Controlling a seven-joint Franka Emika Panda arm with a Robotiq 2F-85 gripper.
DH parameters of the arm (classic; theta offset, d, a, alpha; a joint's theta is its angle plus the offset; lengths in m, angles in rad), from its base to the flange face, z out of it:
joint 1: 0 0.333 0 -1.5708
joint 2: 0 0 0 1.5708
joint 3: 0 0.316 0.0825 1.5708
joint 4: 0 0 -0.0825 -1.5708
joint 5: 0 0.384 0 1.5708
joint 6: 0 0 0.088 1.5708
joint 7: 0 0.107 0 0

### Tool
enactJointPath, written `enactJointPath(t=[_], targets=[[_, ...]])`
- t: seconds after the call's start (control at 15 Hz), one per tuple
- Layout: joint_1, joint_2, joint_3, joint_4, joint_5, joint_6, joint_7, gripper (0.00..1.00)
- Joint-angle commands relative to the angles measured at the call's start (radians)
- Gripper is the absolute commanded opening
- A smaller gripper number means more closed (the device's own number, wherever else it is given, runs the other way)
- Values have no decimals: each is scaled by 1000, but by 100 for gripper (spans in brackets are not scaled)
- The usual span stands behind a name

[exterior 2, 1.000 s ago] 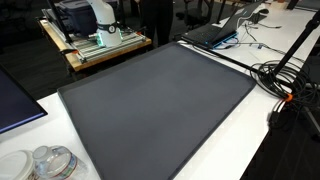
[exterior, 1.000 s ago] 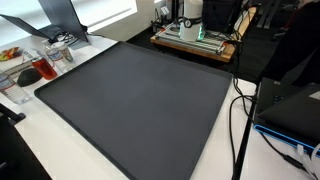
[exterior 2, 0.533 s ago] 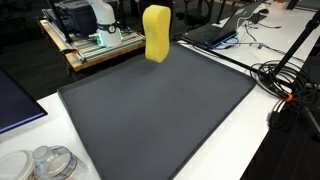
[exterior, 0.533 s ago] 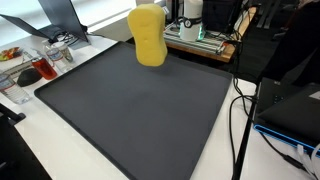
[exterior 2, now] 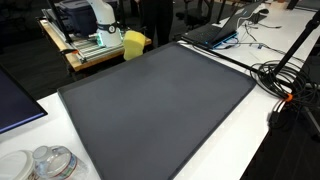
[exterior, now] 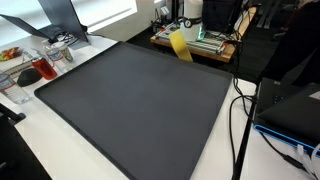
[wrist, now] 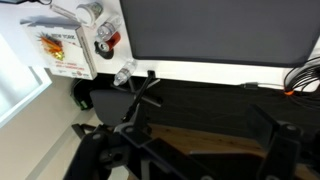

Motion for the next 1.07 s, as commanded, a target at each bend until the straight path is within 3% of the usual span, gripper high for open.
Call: enactJointPath(t=[0.0, 0.47, 1.0], targets=[[11, 75, -44, 89, 163, -108, -25, 100], [-4, 231, -99, 111, 363, -301, -16, 100], [6, 386, -116, 97, 337, -504, 34, 100]])
